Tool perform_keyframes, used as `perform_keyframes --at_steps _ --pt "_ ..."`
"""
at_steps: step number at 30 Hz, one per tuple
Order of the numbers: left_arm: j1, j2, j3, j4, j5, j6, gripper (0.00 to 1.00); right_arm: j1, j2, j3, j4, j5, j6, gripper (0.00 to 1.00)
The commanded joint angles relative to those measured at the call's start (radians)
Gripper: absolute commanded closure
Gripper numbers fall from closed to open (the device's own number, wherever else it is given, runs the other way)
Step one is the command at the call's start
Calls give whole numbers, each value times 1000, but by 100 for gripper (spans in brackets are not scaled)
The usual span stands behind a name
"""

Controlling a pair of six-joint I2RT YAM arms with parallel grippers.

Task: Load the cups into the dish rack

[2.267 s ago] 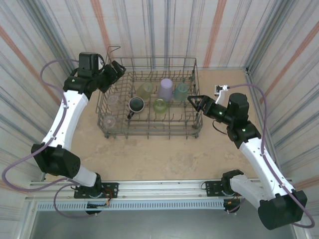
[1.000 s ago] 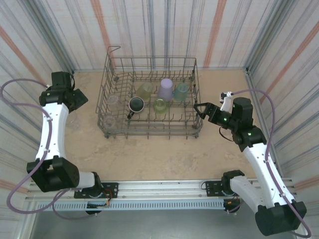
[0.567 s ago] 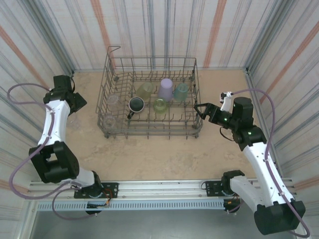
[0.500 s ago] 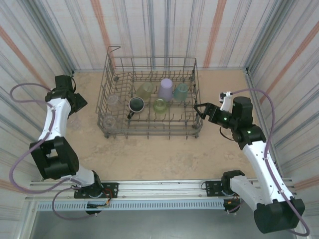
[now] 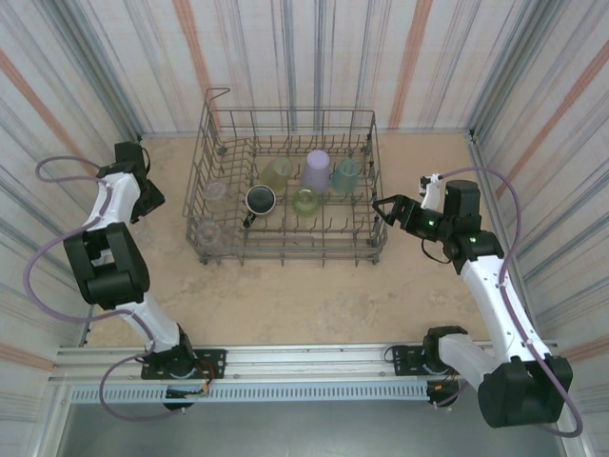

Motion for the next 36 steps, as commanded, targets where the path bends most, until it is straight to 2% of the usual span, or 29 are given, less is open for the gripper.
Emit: perform_keyframes --at_steps 1,5,8,11,14,22,29,36 --pt "6 34 22 -4 -52 0 42 -14 0 43 -16 -28 -34 1" --pt "20 60 3 23 -37 3 47 -16 0 45 -13 -30 -31 1" --pt "24 71 -14 52 -25 11 54 -17 24 53 -15 -30 -28 1" --pt "23 87 -5 51 -21 22 72 -16 25 65 -23 -28 -20 1" --pt "24 82 2 45 -20 29 99 -17 12 67 -25 -25 -4 1" --pt "26 10 -14 21 -16 59 100 -13 -78 61 -47 -8 35 1" --pt "18 -191 -51 16 67 46 100 1 -109 75 -65 -7 71 1" --pt "11 -358 -20 41 271 -14 100 51 -98 99 -34 1 109 1"
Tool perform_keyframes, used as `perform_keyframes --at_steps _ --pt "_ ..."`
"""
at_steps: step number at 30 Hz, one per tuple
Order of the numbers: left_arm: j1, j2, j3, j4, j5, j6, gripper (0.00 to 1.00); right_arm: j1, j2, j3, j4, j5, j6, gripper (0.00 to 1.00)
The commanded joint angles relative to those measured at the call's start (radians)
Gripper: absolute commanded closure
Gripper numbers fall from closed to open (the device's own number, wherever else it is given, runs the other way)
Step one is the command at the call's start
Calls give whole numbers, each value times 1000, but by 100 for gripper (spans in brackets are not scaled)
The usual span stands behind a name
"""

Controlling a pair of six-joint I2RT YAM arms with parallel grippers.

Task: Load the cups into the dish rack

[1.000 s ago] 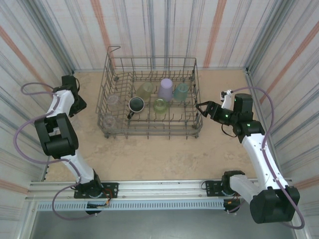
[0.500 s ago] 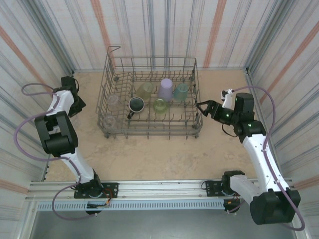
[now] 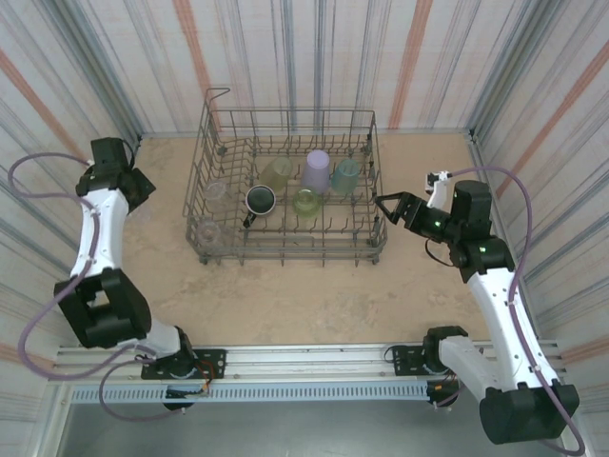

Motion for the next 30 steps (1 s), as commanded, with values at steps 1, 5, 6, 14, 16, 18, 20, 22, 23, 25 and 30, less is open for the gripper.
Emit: perform_keyframes --at_steps 1,5,6,14,16,18,20,22,23,25,30 --pt "-8 -56 34 18 137 -39 100 34 6 51 16 1 44 1" --pt "-10 -106 54 61 229 -62 100 82 52 101 35 -6 48 1" --pt "-10 -116 59 69 242 -70 100 89 63 113 44 -11 52 1" --pt "-11 -142 113 161 472 -149 100 154 238 228 175 -62 116 1" --pt "-10 -145 124 178 514 -166 100 178 286 267 201 -70 127 1" --pt "-11 -152 123 217 572 -184 100 199 338 302 245 -90 143 1" --pt "-11 -163 112 263 634 -224 100 218 393 333 303 -117 174 1" --pt "-13 -178 91 309 682 -266 100 235 443 361 352 -138 199 1" --pt "-13 -189 76 333 704 -288 100 243 465 380 364 -144 206 1" --pt "-18 -220 31 411 748 -346 100 266 518 419 391 -152 212 1" --pt "-97 -275 -48 581 775 -412 100 310 652 501 496 -199 269 1"
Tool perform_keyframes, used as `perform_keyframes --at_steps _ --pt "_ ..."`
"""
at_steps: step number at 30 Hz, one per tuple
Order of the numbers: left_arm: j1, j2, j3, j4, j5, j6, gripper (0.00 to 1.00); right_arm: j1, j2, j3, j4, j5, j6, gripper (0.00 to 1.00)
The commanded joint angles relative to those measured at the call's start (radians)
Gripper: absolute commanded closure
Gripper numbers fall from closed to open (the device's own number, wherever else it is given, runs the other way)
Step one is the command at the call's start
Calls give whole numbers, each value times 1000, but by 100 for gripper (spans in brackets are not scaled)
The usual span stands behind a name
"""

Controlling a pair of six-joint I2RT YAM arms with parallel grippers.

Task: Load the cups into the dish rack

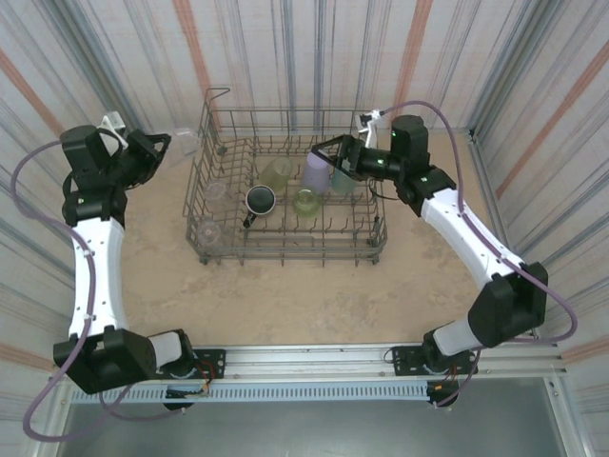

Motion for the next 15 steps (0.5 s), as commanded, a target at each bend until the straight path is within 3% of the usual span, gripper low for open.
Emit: perform_keyframes --at_steps 1,4,8,15 --pt "-71 -31 4 155 83 -37 100 25 80 65 141 -72 78 1" --pt "-137 -26 20 162 75 -16 100 41 142 100 243 -107 109 1" --pt "-179 -26 -70 362 79 -165 100 51 209 137 315 -119 116 1" --pt "-325 46 -102 507 44 -266 100 76 302 160 477 -153 188 1"
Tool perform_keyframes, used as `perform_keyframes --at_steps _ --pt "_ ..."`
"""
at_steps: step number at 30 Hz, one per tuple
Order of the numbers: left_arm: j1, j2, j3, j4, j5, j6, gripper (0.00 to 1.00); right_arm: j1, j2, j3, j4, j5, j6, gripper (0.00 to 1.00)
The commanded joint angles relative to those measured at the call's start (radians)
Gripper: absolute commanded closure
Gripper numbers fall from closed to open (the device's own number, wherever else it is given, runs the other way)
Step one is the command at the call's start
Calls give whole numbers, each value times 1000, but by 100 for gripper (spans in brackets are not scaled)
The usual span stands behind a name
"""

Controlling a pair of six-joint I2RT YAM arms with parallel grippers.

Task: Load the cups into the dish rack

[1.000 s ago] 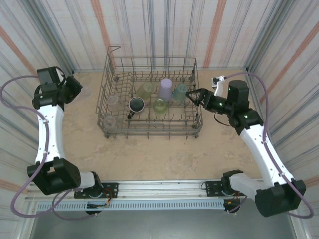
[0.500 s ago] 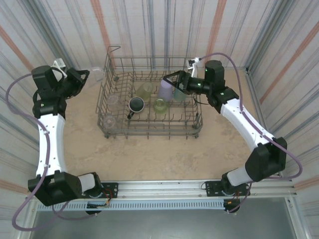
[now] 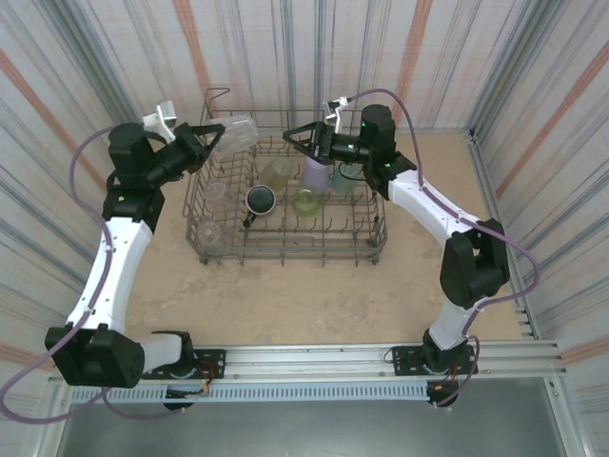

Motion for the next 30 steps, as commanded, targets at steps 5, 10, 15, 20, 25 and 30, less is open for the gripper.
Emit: perform_keyframes --at_steps 5,10,15,20,25,30 --pt "-76 44 -16 193 -24 -116 100 14 69 29 237 -57 116 1" --pt "-87 63 -47 265 -27 -165 100 16 110 53 315 -88 178 1" --pt "-103 91 -72 334 -18 -220 100 20 141 71 372 -80 218 1" --pt "-122 114 -82 381 -13 -258 100 29 174 103 386 -80 267 1" --pt "-134 123 -87 378 -17 -272 100 28 199 116 446 -73 321 2" --pt "-134 126 -96 414 -18 -298 100 28 224 112 491 -56 362 9"
